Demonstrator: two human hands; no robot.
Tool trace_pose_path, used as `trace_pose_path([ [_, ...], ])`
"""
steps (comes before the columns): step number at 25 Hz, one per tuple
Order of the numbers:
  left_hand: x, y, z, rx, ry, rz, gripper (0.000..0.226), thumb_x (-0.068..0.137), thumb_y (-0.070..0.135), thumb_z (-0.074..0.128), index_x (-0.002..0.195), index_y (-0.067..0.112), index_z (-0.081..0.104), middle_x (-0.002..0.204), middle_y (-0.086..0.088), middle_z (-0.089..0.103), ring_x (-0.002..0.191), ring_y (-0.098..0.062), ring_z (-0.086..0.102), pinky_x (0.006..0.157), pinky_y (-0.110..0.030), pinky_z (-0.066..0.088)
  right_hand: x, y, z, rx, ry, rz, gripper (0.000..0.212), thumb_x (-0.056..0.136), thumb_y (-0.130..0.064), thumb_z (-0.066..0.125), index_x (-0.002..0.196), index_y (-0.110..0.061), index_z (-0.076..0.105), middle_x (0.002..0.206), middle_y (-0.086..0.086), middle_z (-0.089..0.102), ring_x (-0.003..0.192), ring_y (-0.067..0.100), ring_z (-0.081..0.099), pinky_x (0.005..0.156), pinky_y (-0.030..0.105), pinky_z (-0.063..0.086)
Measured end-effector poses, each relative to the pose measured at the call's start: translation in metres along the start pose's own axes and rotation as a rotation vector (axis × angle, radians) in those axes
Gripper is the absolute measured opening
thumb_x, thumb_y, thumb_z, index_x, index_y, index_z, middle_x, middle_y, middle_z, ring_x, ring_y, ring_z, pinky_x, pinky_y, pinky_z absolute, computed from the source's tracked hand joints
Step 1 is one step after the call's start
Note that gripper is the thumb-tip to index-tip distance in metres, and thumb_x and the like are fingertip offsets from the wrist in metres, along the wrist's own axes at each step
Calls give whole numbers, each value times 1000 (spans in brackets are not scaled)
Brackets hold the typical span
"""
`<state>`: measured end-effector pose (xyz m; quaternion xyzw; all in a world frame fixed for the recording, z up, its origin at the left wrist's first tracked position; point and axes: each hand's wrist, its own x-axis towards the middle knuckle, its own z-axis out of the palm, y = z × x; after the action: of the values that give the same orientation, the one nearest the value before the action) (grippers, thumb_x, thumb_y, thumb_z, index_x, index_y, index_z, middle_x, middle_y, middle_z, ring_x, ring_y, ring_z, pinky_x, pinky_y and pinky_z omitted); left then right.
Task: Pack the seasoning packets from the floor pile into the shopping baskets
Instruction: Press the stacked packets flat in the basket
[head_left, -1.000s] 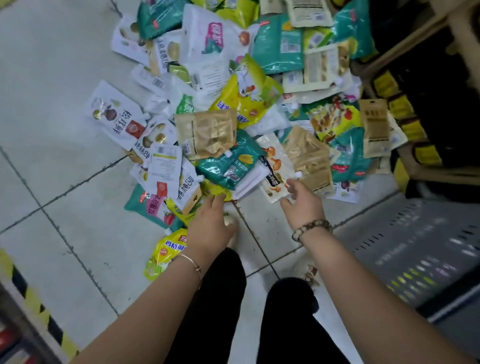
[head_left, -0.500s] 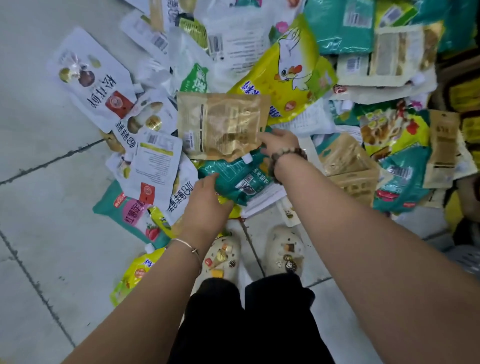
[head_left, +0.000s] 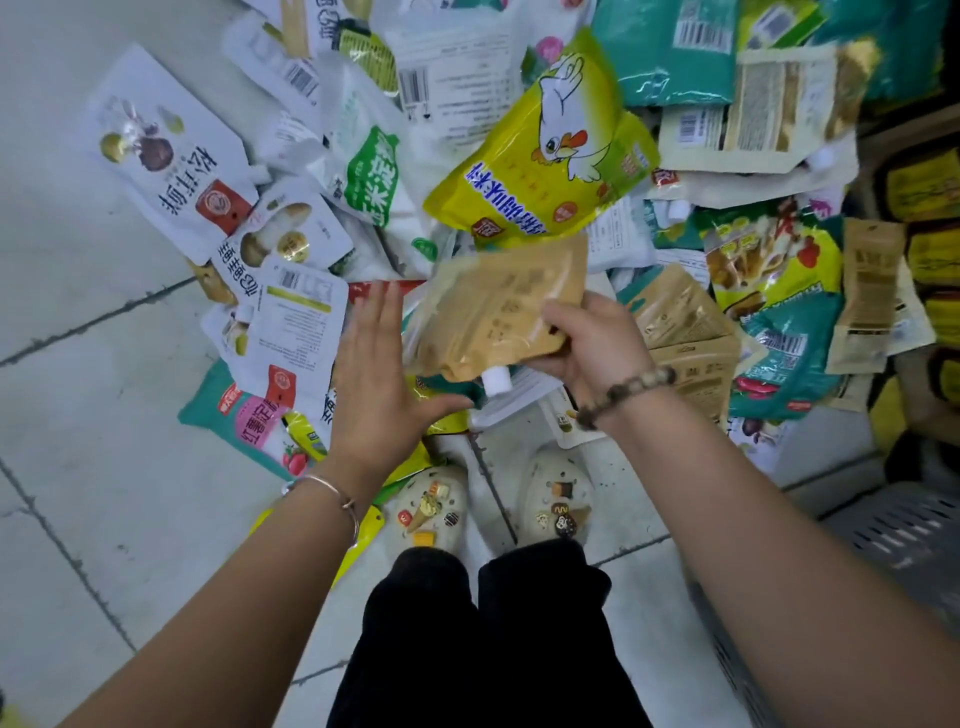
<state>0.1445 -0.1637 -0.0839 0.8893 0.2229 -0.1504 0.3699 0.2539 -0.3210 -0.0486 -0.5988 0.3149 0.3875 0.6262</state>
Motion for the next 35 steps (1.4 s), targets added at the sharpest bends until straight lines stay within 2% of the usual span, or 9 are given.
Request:
trace_pose_path([
  [4, 2, 32, 8, -113, -75, 191, 70, 75, 32, 71, 138, 14, 46, 133, -8, 56, 123, -24, 51, 103, -35, 37, -34, 1, -42, 257, -5, 173, 11, 92, -1, 47, 87, -3, 57, 64, 7, 70, 54, 18, 68, 39, 20, 50],
  [7, 0, 57, 25, -173, -186, 98, 47, 77, 31, 57, 122, 21, 64, 115, -5, 69, 104, -23, 64, 84, -28, 49, -38, 7, -65, 283, 31, 133, 15, 95, -17, 47, 91, -4, 54, 66, 8, 71, 53, 21, 68, 40, 21, 51],
  [10, 0, 74, 50, -288, -193, -125, 22, 81, 28, 70, 100, 17, 70, 91, -5, 72, 82, -19, 64, 69, -27, 48, -26, 22, -95, 103, 113, 62, 39, 93, -49, 39, 97, -16, 59, 95, 3, 72, 74, 21, 71, 56, 29, 55],
  [13, 1, 79, 73, -524, -173, -410, 10, 83, 14, 71, 75, 18, 65, 71, 7, 67, 65, -9, 61, 59, -19, 47, 8, 51, -140, -570, 373, -38, 30, 91, -38, 54, 111, -16, 56, 119, 6, 61, 94, 19, 60, 76, 28, 44],
  [15, -1, 76, 85, -589, -177, -507, 14, 85, 14, 69, 72, 18, 65, 67, 7, 66, 60, -8, 60, 56, -19, 48, 36, 70, -167, -946, 418, -28, 46, 84, -33, 64, 123, -13, 51, 125, 8, 55, 108, 26, 54, 84, 31, 42],
  [20, 0, 63, 111, -691, -197, -620, 7, 86, 18, 68, 80, 14, 67, 66, 4, 72, 61, -11, 69, 49, -20, 51, 81, 107, -214, -809, 603, 189, 93, 68, -40, 79, 140, -10, 28, 143, 14, 32, 130, 33, 34, 104, 44, 33],
  [25, 3, 54, 133, -753, -241, -662, 3, 86, 18, 67, 87, 16, 68, 82, -2, 75, 77, -20, 72, 65, -31, 58, 103, 122, -225, -692, 777, 216, 85, 63, -45, 80, 130, -10, 42, 136, 13, 43, 125, 32, 40, 101, 46, 39],
  [31, 6, 58, 131, -749, -300, -665, 4, 88, 19, 64, 90, 15, 66, 80, 1, 75, 73, -16, 72, 57, -25, 55, 81, 119, -236, -575, 617, 48, 33, 84, -28, 66, 108, -5, 63, 109, 12, 66, 103, 27, 59, 86, 33, 45],
  [35, -9, 73, 106, -675, -335, -622, 4, 85, 17, 68, 89, 16, 68, 81, -1, 75, 74, -19, 72, 62, -29, 56, 34, 109, -216, -410, 863, -94, 26, 86, -26, 64, 104, -7, 61, 99, 5, 63, 87, 16, 54, 71, 21, 39],
])
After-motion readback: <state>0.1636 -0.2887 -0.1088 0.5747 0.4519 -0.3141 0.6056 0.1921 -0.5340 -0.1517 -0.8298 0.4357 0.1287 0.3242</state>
